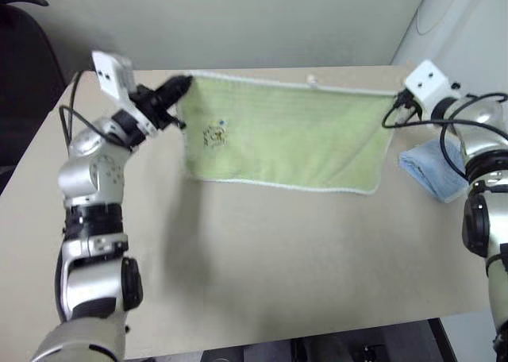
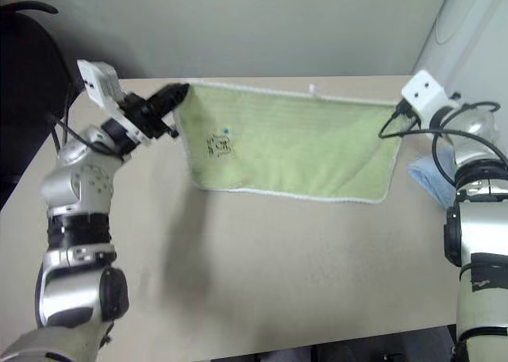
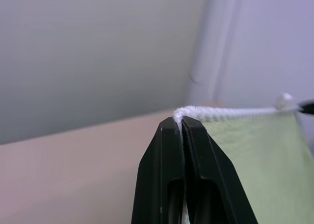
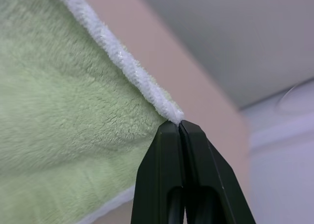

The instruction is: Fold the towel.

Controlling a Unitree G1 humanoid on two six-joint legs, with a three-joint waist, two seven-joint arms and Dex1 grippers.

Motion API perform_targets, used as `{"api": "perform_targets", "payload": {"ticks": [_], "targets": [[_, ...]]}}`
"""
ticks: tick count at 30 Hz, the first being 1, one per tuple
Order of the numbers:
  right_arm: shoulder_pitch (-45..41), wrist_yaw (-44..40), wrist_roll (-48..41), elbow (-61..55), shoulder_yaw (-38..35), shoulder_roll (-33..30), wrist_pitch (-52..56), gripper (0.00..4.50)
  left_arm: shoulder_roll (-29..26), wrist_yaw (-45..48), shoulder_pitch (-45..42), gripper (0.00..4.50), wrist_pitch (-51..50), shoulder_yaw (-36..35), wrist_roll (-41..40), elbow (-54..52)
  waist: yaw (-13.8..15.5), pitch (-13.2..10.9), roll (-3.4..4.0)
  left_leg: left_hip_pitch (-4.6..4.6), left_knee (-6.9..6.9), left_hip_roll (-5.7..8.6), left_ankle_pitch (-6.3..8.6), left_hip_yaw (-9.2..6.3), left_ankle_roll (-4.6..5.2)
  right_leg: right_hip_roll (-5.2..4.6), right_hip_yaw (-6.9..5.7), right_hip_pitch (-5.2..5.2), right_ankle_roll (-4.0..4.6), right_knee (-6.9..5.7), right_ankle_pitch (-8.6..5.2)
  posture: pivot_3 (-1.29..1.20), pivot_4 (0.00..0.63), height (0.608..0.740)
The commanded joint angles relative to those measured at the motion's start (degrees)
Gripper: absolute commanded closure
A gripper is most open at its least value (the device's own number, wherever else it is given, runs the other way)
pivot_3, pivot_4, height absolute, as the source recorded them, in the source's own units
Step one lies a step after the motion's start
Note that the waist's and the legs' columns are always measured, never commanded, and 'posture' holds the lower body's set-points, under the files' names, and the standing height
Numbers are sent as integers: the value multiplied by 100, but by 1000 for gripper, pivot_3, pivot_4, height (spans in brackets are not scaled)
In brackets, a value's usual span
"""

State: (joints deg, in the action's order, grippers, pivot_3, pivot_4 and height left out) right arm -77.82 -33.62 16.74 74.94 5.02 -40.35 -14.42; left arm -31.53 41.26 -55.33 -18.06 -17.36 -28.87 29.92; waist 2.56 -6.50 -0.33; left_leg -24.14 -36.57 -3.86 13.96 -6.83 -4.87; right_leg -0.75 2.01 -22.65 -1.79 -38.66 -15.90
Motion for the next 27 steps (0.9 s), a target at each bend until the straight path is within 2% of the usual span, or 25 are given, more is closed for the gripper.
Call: {"api": "perform_targets", "payload": {"ticks": [1,6,10,14,19,23,27], "targets": [[-567,546,31,-47,-57,-15,111,4458,-221,-304,-1037,4500,837,-182,350,1271,-12,-2,1,-12,-2,-1,-1,0,1,0,1,-14,0,1,0,0,150,740],[-997,552,11,-35,-87,-61,32,4458,-506,58,-1965,4500,1527,-110,629,2355,-63,-4,1,-73,-23,0,-3,-3,2,-1,4,-75,0,23,0,0,150,740],[-932,-374,-332,-224,-274,-290,-277,4458,-906,840,-1726,4500,1064,-230,338,1954,-123,-5,2,-89,7,0,-3,-3,2,1,8,-87,0,65,0,0,150,740],[-330,-2083,-905,-742,-487,-662,-577,4458,-1345,1698,-57,4500,-504,-506,-706,-374,-183,-5,4,-111,-4,-1,-6,18,-5,5,17,-104,0,65,0,0,150,740],[1101,-3720,-1725,-2110,-738,-1108,-112,4458,-1713,1506,2364,4500,-2455,-1453,-2278,-3140,-211,-4,1,-127,-53,-13,-4,86,-14,12,17,-104,-1,62,0,0,150,740],[2852,-4699,-2641,-4299,-970,-1486,1191,4458,-1891,1373,3950,4500,-3305,-2219,-3198,-4543,-193,-5,2,-125,-44,-23,-4,105,-15,20,17,-101,-3,69,-2,0,150,740],[4149,-5069,-3170,-5636,-1118,-1802,2079,4458,-1969,1392,5271,4500,-3594,-2585,-3366,-5234,-206,-13,3,-50,-10,-43,5,115,-6,32,19,-47,-3,60,-2,0,150,740]]}}
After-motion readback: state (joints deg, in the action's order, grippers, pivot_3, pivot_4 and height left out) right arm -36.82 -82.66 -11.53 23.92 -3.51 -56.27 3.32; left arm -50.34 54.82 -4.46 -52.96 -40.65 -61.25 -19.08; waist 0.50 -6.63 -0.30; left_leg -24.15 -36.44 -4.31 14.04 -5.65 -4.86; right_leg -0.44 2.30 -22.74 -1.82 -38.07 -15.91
